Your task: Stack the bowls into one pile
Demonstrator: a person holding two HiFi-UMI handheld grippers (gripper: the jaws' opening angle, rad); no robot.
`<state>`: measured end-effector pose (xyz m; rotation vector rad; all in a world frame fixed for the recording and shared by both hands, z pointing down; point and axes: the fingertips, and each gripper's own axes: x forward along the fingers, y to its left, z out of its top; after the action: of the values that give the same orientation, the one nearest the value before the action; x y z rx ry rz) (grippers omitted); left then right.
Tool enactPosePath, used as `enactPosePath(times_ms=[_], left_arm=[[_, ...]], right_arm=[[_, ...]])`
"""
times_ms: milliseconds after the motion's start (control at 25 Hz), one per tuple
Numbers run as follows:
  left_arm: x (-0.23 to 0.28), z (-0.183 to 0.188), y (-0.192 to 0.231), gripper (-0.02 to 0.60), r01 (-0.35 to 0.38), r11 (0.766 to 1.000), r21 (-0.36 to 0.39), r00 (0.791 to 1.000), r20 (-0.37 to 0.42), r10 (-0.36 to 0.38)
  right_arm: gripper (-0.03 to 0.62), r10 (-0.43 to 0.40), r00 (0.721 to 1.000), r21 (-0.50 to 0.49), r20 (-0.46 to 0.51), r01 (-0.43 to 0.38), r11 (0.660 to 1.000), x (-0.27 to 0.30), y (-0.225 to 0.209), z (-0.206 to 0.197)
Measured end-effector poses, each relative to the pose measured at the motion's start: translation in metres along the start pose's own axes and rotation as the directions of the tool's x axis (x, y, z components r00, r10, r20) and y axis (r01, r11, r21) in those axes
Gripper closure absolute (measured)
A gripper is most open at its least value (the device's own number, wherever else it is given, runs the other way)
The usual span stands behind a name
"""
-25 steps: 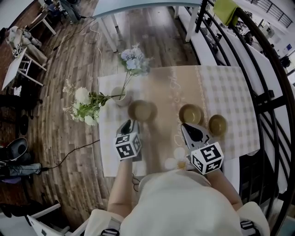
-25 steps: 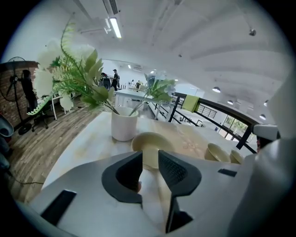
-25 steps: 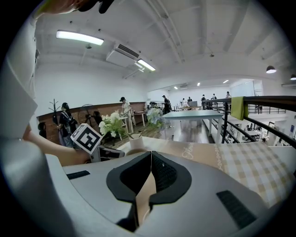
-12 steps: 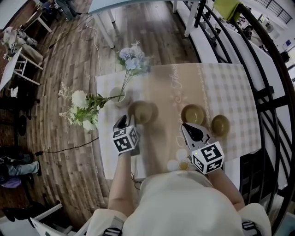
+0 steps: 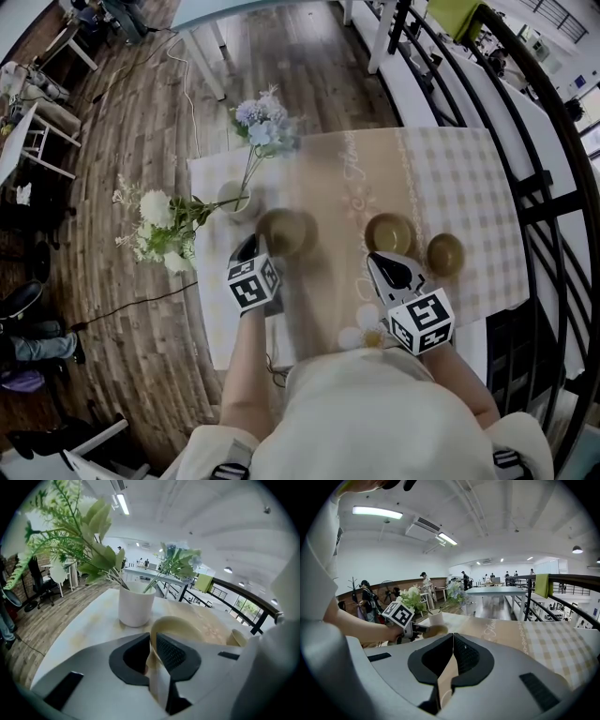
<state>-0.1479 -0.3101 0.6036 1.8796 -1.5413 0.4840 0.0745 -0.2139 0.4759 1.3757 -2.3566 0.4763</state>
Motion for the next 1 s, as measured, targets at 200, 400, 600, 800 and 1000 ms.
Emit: enactPosePath(times_ms=[200,400,600,800,1000], left_arm=[[-0.004,0.005,-0.005,0.566,0.004,1.0,0.002,1.0,0.021,-0.004],[-0.01,0.012,-0.015,0.569,0.035,0.999,0.006,0.998,0.052,-0.035],[-0.019,0.016,-0.028,0.571,0.059,0.998,0.021,0.996,0.073,-0.06],[-0.031,0.02,-0.043,0.571,0.09,0.996,0.023,0.992,0.089,-0.091],[-0.046,0.024,-0.06,0.571,0.108,0.994,0.01,0.988,0.111,-0.108]], right_arm=[[0.592,-0.003,1.0,-0.001,-0.01,0.003,1.0,-0.003,0.002,-0.002],[0.592,-0.009,1.0,0.0,-0.011,0.009,1.0,-0.007,0.003,-0.003],[0.592,-0.021,1.0,0.008,-0.008,0.021,1.0,-0.013,0.002,-0.004],[0.592,-0.024,1.0,0.013,0.0,0.024,1.0,-0.02,-0.002,-0.006],[0.592,-0.008,1.0,0.01,0.015,0.008,1.0,-0.029,-0.004,-0.006]])
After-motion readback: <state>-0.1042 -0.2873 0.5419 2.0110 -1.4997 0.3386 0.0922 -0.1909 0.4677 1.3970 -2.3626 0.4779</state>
